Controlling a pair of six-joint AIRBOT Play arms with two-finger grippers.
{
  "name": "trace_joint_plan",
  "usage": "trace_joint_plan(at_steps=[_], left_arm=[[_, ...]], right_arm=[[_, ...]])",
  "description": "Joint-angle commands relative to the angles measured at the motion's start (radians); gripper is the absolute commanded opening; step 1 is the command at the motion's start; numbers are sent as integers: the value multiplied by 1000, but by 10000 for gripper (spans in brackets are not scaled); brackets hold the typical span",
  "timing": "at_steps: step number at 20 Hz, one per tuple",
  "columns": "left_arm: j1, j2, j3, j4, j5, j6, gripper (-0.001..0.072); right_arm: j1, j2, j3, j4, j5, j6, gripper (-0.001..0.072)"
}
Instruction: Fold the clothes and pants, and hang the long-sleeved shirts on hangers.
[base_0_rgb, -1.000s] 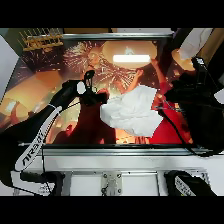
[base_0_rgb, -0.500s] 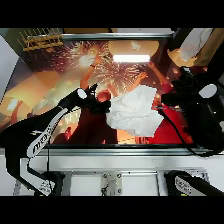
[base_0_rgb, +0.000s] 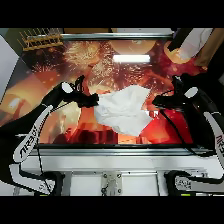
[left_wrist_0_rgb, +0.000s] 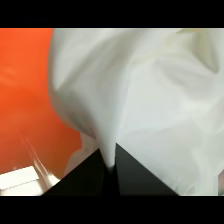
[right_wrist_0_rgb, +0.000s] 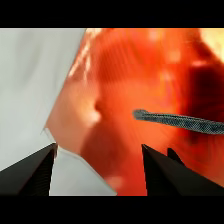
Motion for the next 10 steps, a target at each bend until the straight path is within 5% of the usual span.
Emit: trace_joint_plan(at_steps=[1, 10], left_arm=[[8, 13, -1, 39, -16, 5, 6], [-2, 13, -1, 55, -14, 5, 6]], right_arm=[[21, -78, 0, 140, -38, -19, 577], [132, -142, 0, 78, 115, -177, 577]])
